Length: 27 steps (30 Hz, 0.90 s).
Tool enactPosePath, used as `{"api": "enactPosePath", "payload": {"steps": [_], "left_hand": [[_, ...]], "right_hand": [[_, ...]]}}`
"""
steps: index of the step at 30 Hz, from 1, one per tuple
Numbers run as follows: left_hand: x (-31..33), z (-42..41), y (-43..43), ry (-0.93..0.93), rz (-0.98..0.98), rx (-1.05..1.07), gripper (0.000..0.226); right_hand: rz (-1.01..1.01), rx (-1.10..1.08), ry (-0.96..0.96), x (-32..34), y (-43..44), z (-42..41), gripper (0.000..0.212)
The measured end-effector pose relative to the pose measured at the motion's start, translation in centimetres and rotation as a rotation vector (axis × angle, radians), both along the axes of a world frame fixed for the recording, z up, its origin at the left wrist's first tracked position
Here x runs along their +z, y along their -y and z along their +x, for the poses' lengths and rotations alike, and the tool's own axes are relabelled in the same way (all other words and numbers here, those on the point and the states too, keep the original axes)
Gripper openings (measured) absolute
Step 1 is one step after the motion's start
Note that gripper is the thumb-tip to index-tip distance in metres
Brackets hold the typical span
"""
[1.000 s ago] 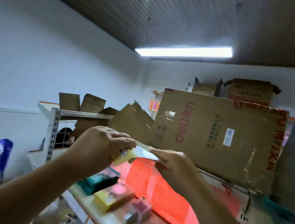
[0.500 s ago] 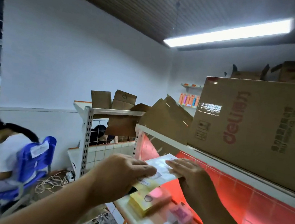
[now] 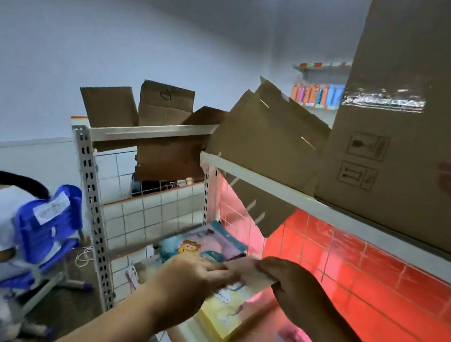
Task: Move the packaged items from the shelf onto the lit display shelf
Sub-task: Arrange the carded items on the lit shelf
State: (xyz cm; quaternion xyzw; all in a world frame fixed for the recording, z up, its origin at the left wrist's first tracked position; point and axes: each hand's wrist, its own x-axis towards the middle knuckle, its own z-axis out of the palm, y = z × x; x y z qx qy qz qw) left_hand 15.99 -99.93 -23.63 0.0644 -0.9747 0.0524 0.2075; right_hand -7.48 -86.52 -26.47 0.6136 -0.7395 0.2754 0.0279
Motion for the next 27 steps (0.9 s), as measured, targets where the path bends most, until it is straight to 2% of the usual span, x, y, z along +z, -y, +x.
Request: {"api": "enactPosePath", "payload": {"steps": [4,6,8,11,14,17,20,21,22,24,25,26,27], "left_hand": [[-4.2,-2.4,2.3,0.0,0.066,0.002,0.05],[-6.2,-3.4,3.0,0.038,0.093,0.011,0.046],[-8.0,-4.2,3.8,0.08,0.108,0.008,0.044],[-10.1,-5.4,5.0,0.193,0.179,0.031,0.043],[-12.0,-6.0,6.0,0.253,0.156,0.043,0.045],[-13.6,-6.3,7.0,0.285,0.169,0.017,0.046],[-15.7,-6.3,7.9,0.329,0.237,-0.014,0.05],[-16.3,-6.4,8.1,0.337,0.266,-0.028,0.051],[-16.8,-6.5,8.3,0.336,0.285,-0.047,0.054],[-17.3,-6.7,8.7,0.339,0.302,-0.075,0.061],[-17.5,-6.8,9.0,0.337,0.301,-0.089,0.064],[-17.5,-6.8,9.1,0.329,0.307,-0.097,0.067],[-17.6,-7.0,9.2,0.326,0.319,-0.105,0.069]], "right_hand": [[0.105,0.057,0.186,-3.5,2.7,-2.2,0.044],[0.087,0.061,0.308,-5.5,4.1,-2.9,0.048],[0.155,0.015,0.352,-7.2,4.9,-3.8,0.045],[0.305,-0.005,0.244,-8.6,5.7,-5.0,0.053],[0.303,0.038,0.076,-9.5,6.2,-5.8,0.054],[0.389,0.057,0.085,-9.5,6.8,-5.7,0.06],[0.435,-0.031,0.167,-10.2,7.5,-5.2,0.04],[0.458,-0.052,0.18,-10.2,7.7,-5.0,0.041],[0.489,-0.078,0.202,-9.6,8.0,-4.5,0.053],[0.539,-0.165,0.354,-8.2,8.7,-3.7,0.102],[0.597,-0.212,0.4,-8.1,9.2,-3.5,0.111],[0.63,-0.227,0.383,-7.5,9.9,-2.7,0.101],[0.663,-0.243,0.288,-7.7,10.4,-2.5,0.079]]}}
